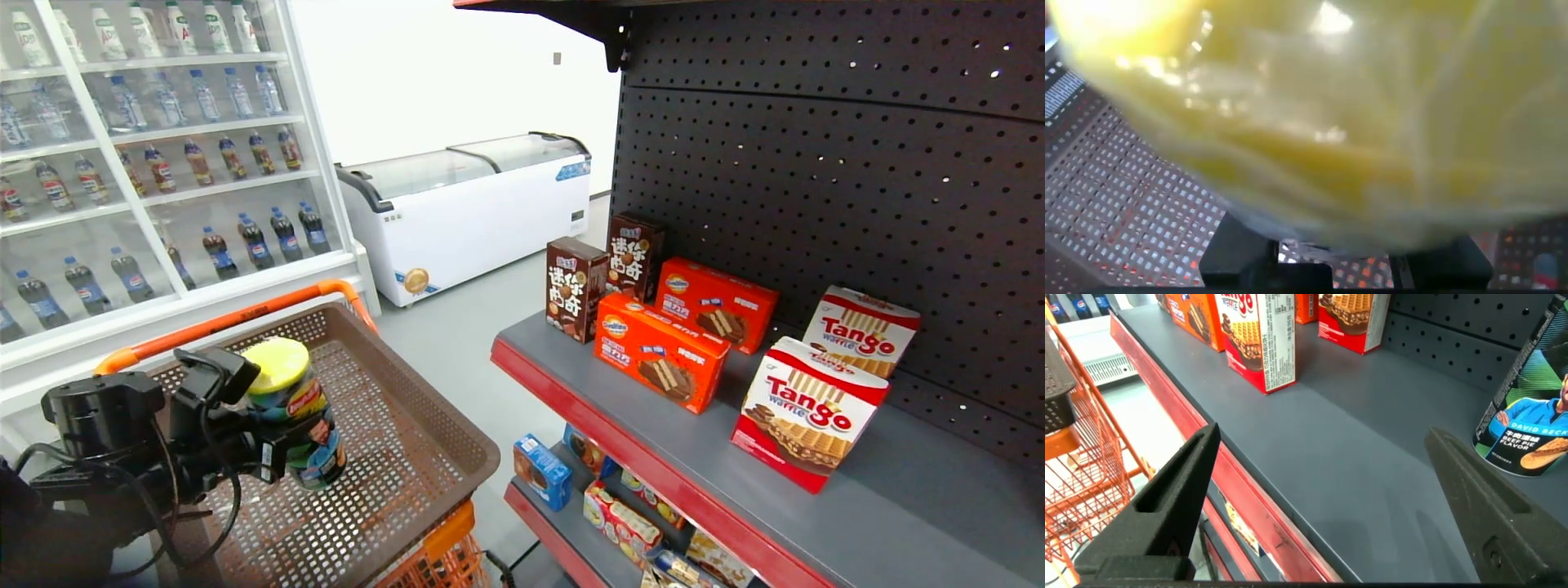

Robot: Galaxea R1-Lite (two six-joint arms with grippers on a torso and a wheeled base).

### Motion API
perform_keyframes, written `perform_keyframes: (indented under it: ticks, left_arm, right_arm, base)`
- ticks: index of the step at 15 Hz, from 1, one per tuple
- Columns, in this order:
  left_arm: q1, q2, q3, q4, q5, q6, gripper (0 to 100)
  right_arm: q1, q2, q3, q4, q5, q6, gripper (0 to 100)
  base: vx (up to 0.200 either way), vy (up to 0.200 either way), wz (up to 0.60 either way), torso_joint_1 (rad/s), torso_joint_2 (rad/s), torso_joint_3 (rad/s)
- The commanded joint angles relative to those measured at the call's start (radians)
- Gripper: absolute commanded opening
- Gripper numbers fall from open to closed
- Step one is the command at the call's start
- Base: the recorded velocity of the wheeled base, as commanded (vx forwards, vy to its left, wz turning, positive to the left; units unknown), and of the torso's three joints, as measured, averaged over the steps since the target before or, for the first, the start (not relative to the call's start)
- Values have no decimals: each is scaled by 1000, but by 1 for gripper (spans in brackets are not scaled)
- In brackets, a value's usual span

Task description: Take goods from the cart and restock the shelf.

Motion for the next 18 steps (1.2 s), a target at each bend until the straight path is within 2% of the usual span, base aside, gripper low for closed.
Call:
perform_keyframes:
  ticks: [1,2,3,4,5,7,12,14,15,17,18]
  left_arm:
    - [-8,-143,12,44,9,-70,0]
    - [-8,-200,6,85,12,-89,0]
    - [-7,-240,-8,133,18,-90,0]
    - [-10,-317,-22,240,35,-92,0]
    - [-15,-360,-17,292,35,-93,0]
    - [-16,-435,8,335,48,-110,0]
    - [-16,-637,4,538,45,-124,0]
    - [-38,-762,1,685,47,-145,0]
    - [-41,-803,8,728,47,-161,0]
    - [-36,-898,18,785,70,-214,0]
    - [-36,-947,29,835,78,-222,0]
  right_arm:
    - [-1,0,0,0,1,-1,100]
    - [0,0,0,0,0,1,100]
    - [-1,0,0,0,0,-1,100]
    - [-1,0,0,0,0,-1,100]
    - [0,0,0,0,0,1,100]
    - [0,0,0,0,1,-1,100]
    - [0,0,0,0,0,-1,100]
    - [-1,0,0,0,0,-1,100]
    - [0,0,0,0,0,-1,100]
    - [-1,0,0,0,1,-1,100]
    - [-1,0,0,0,1,1,100]
  base:
    - [0,0,0,0,0,0]
    - [0,0,0,0,0,0]
    - [0,0,0,0,0,0]
    - [0,0,0,0,0,0]
    - [0,0,0,0,0,0]
    - [0,0,0,0,0,0]
    - [0,0,0,0,0,0]
    - [0,0,0,0,0,0]
    - [0,0,0,0,0,0]
    - [0,0,0,0,0,0]
    - [0,0,0,0,0,0]
